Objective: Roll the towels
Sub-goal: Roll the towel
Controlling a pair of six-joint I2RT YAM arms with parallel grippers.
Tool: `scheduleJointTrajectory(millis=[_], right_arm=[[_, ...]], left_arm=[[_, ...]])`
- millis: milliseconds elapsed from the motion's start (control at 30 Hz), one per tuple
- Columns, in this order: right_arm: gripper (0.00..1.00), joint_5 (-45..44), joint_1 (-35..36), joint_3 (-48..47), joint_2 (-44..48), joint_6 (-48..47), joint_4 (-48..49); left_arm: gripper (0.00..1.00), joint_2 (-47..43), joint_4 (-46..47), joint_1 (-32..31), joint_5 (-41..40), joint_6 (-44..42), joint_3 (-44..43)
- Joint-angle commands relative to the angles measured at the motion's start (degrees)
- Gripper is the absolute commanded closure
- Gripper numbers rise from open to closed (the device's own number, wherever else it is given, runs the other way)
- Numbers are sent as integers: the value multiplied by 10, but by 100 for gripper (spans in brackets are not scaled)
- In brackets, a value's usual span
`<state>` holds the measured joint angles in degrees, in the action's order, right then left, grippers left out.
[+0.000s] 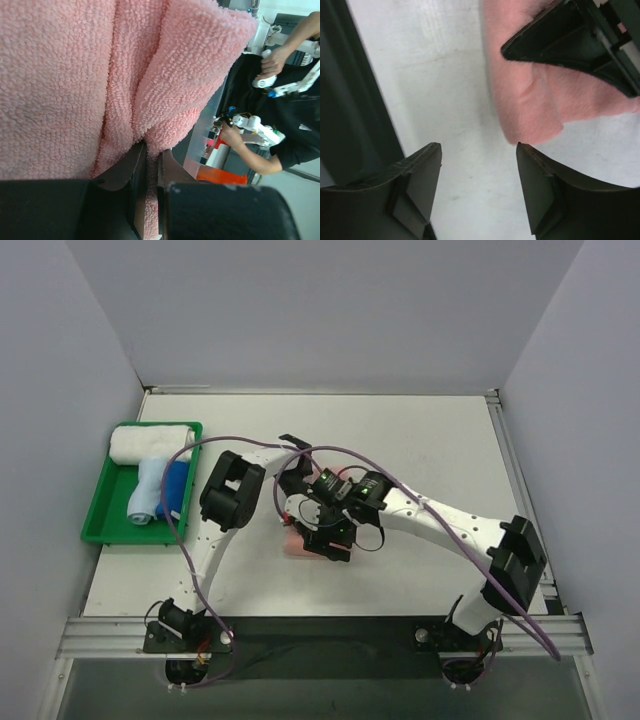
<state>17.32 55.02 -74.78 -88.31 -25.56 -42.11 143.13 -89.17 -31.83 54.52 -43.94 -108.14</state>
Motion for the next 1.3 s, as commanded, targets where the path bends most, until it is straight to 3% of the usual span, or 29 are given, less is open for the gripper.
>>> scheduleJointTrajectory(millis=[0,267,367,533,667,700,800,967,1100,1267], right_arm=[[36,-117,33,9,-36,-41,78],[36,-186,61,103,-121,-77,207],[41,-207,61,127,-142,-95,231],[69,-183,54,157,-154,-99,251],[96,-108,33,148,-165,-88,222],[100,-56,14,134,-169,-83,209],[100,53,-15,102,-180,-77,136],[100,147,-40,41,-207,-100,30],[100,210,-48,10,-226,-107,-23],[100,284,-71,-28,-267,-116,-84]], left_arm=[[89,58,50,9,-152,-10,22],[81,67,51,23,-149,-5,14],[81,65,53,27,-151,-8,15],[80,43,54,33,-144,-20,32],[75,1,61,43,-115,-30,63],[73,-21,70,52,-107,-30,69],[64,-60,81,82,-73,-28,90],[56,-118,47,124,-23,-50,93],[53,-145,22,158,1,-64,91],[53,-194,28,245,59,-60,82]])
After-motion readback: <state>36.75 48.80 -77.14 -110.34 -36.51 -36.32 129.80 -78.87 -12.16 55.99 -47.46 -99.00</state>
